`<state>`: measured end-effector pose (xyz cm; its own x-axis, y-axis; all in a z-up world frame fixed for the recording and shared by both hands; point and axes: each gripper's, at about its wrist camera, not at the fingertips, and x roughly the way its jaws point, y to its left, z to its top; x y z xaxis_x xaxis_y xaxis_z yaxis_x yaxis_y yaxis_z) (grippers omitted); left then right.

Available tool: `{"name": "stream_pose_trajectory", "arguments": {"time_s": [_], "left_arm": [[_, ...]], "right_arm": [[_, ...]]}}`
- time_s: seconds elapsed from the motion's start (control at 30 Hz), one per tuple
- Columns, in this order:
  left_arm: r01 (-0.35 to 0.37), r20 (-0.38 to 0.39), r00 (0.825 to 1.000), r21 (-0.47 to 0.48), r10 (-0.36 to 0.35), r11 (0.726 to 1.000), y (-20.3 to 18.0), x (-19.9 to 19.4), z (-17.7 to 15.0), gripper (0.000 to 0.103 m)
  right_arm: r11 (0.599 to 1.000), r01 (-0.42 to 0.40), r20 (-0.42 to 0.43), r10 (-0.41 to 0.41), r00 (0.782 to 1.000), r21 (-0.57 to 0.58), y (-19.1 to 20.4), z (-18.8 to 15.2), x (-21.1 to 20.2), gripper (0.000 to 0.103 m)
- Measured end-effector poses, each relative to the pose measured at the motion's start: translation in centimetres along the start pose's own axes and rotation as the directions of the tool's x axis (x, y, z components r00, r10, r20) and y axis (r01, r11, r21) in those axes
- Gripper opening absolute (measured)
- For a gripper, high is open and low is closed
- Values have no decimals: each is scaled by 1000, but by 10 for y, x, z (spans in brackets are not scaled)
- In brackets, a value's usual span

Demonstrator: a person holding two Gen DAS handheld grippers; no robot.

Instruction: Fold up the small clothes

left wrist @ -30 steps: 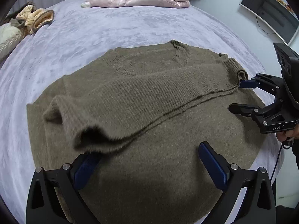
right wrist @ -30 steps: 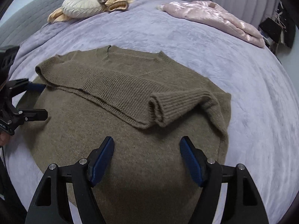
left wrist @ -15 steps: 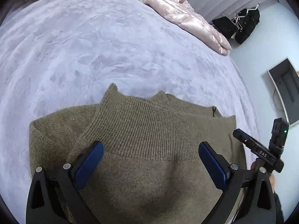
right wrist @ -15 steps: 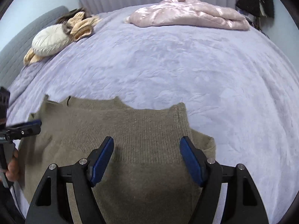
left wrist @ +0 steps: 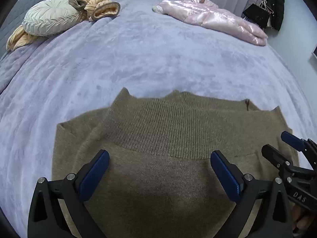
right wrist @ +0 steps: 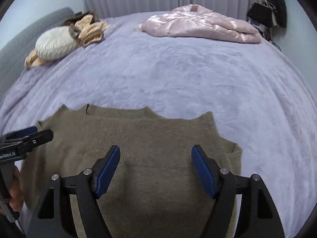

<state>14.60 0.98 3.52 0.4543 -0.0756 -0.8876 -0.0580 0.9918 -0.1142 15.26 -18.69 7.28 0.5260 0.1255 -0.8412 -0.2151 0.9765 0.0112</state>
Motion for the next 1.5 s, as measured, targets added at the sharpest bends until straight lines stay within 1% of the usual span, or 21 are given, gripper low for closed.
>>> {"name": "stream_pose_trajectory", "arguments": {"time_s": [0.03, 0.07, 0.1, 0.17, 0.3, 0.4, 0.47, 0.5, 0.6, 0.67, 0.7, 0.8, 0.93, 1.0, 1.1, 1.2, 1.27, 1.33, 1.4, 1.47, 1.5], "left_arm": [[-19, -22, 1000, -3, 19, 1000, 1, 9, -3, 102], [-32, -22, 999, 1, 32, 999, 2, 15, -4, 102], [-43, -4, 999, 8, 43, 999, 2, 18, -4, 102], [-54, 10, 999, 19, 54, 998, 4, 19, 0, 102], [-19, 1, 1000, 8, 19, 1000, 15, 23, 5, 102], [-8, 3, 1000, 39, 8, 999, 14, 22, 3, 102], [-11, 1, 1000, 56, 11, 998, 12, 19, 3, 102], [-13, 1, 1000, 56, 13, 998, 11, 16, 2, 102], [0, 5, 1000, 24, 0, 1000, 12, -3, -4, 102], [52, 11, 999, 2, -52, 999, 13, -19, -14, 102], [66, 20, 998, -1, -66, 998, 12, -26, -19, 102], [76, 50, 996, 5, -76, 997, 10, -46, -38, 102], [48, 28, 998, 14, -48, 999, 14, -48, -69, 102], [27, 17, 999, 12, -28, 1000, 24, -45, -84, 102], [37, 44, 998, 27, -39, 999, 41, -53, -104, 102], [86, 61, 994, 57, -89, 995, 52, -66, -119, 102], [114, 69, 991, 56, -118, 992, 61, -78, -128, 102], [149, 93, 984, 14, -149, 989, 78, -89, -135, 102], [202, 96, 976, -75, -195, 976, 103, -90, -138, 102], [237, 73, 971, -202, -227, 950, 131, -81, -138, 102], [270, 59, 963, -259, -263, 927, 143, -73, -138, 102]], "right_arm": [[1000, 7, -15, -7, 1000, -16, 7, -2, 7, 78], [1000, 5, -32, -5, 999, -17, 11, -4, 14, 78], [1000, 8, -52, -9, 999, -13, 12, -5, 21, 77], [1000, 27, -54, -27, 998, -6, 5, -6, 29, 78], [996, 64, -44, -62, 997, 55, -26, -2, 29, 79], [989, 110, -55, -105, 993, 98, -50, -1, 35, 80], [986, 60, -63, -51, 997, 157, -64, -2, 37, 80], [982, 55, -58, -46, 997, 179, -67, -2, 33, 79], [981, 90, -35, -85, 996, 170, -54, -5, 13, 80], [987, 75, -6, -75, 997, 143, -38, -11, -5, 80], [990, 61, 11, -63, 998, 124, -27, -16, -15, 80], [996, 59, 27, -61, 998, 62, 6, -34, -35, 80], [999, 51, 18, -51, 999, 6, 40, -62, -43, 80], [998, 62, 4, -62, 998, -19, 47, -77, -42, 80], [995, 86, 14, -85, 996, -40, 44, -98, -47, 80], [997, 79, 19, -79, 997, 16, 14, -112, -56, 82], [995, 82, 18, -83, 996, 53, -8, -120, -62, 82], [992, 86, 3, -87, 996, 96, -30, -130, -66, 83], [983, 81, -12, -80, 997, 165, -55, -143, -70, 83], [963, 80, -41, -72, 997, 259, -77, -154, -75, 83], [947, 89, -56, -75, 996, 309, -84, -158, -80, 83]]}}
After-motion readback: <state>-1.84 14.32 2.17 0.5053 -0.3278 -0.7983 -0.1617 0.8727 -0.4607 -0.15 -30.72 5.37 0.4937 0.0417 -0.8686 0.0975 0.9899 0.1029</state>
